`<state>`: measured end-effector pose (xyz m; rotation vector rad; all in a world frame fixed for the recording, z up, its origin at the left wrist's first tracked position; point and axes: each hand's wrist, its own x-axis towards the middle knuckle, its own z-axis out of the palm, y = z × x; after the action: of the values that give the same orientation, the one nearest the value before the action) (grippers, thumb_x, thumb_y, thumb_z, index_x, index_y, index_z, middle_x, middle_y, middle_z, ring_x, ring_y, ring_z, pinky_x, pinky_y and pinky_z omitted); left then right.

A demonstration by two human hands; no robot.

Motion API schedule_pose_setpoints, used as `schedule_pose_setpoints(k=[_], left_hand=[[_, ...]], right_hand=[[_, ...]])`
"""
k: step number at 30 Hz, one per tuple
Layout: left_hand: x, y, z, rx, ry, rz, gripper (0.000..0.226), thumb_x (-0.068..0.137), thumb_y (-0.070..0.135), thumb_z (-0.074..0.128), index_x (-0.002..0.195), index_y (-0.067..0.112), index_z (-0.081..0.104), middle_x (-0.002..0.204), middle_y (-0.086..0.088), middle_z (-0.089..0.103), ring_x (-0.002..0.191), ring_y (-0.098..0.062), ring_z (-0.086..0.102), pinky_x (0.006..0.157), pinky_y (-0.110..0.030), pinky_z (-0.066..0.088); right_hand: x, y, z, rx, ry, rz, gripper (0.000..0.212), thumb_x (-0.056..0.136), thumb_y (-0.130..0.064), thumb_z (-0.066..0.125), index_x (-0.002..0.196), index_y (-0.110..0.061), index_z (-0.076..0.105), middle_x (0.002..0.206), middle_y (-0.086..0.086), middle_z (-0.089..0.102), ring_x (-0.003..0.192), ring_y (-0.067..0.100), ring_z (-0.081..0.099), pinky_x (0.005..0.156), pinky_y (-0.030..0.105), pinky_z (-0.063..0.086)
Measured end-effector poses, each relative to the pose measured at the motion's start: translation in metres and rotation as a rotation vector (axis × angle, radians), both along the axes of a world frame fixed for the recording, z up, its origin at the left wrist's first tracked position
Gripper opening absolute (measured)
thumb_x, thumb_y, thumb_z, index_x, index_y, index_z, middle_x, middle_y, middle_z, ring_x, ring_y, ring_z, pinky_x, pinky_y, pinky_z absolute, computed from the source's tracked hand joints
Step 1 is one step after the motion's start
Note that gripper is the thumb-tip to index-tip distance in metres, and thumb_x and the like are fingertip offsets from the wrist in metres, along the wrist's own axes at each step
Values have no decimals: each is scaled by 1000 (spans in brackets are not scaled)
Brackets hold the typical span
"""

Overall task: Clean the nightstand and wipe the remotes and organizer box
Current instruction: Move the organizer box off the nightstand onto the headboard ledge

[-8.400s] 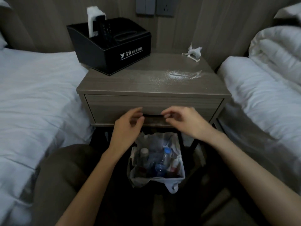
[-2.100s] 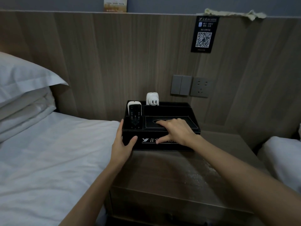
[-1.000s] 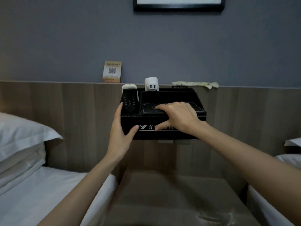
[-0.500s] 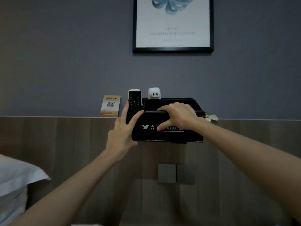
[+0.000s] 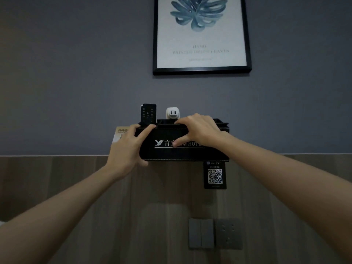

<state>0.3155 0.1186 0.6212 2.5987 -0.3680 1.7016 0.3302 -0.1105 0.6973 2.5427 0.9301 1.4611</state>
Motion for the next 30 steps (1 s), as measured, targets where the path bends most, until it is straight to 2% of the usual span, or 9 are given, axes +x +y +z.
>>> schedule_pose_setpoints(k=[4,9,14,16,18,23,25,27,30], left_hand=[[6,4,6,-28,-4,-9,110,55,22,86,147,38,28,142,-5,35,108,-27,56,62,-36,49],[19,3,7,-58,29,25,110,57,19,86,147,40,27,144,-5,33,112,-28,55,66,-38,49],[38,0,-5,-120,63,21,114,60,14,84,151,40,20,144,-7,31,120,-28,48,72,-42,52],[40,-1,-5,-125,61,10,116,62,12,84,152,40,16,150,-8,25,122,-29,46,76,-43,52],[42,0,-5,-123,61,0,119,63,10,83,152,40,12,154,-8,20,124,-31,46,79,-43,51],[43,0,1,-127,85,-4,120,64,7,83,153,40,9,157,-9,15,125,-33,46,79,-43,51],[44,-2,6,-131,106,29,120,67,10,83,153,41,5,159,-9,10,131,-33,41,84,-45,50],[48,-10,10,-147,109,93,118,72,12,81,152,41,-1,162,-10,0,143,-36,23,96,-50,45],[55,-35,3,-76,67,187,110,81,1,69,152,36,-7,161,-11,-13,148,-37,-3,116,-51,24]], right_hand=[[8,6,2,7,-46,8,71,69,-68,68,127,-29,57,99,-5,70,91,16,65,60,28,38],[29,12,-3,25,-30,1,69,71,-66,68,127,-28,55,104,-5,69,94,16,64,64,29,42],[48,16,-20,4,-170,-26,68,78,-64,62,134,-26,48,122,-3,62,110,19,51,83,31,30],[54,16,-34,47,-244,2,68,83,-59,60,141,-27,42,135,0,54,121,23,46,99,37,28],[61,17,-49,118,-322,-1,69,85,-56,59,145,-33,36,148,4,40,132,31,36,111,52,18],[75,-5,-75,-17,-435,-142,93,74,-78,48,152,-41,14,163,6,7,145,46,9,106,76,-1],[76,-20,-77,-84,-405,-212,99,68,-82,46,151,-45,7,163,3,2,145,48,0,102,80,-4],[77,-24,-74,-31,-313,-239,88,76,-77,45,149,-52,2,163,-4,-4,145,46,-9,98,82,-2],[80,-21,-65,29,-68,-253,79,88,-63,47,143,-57,-10,159,-12,-22,142,41,-25,99,81,8]])
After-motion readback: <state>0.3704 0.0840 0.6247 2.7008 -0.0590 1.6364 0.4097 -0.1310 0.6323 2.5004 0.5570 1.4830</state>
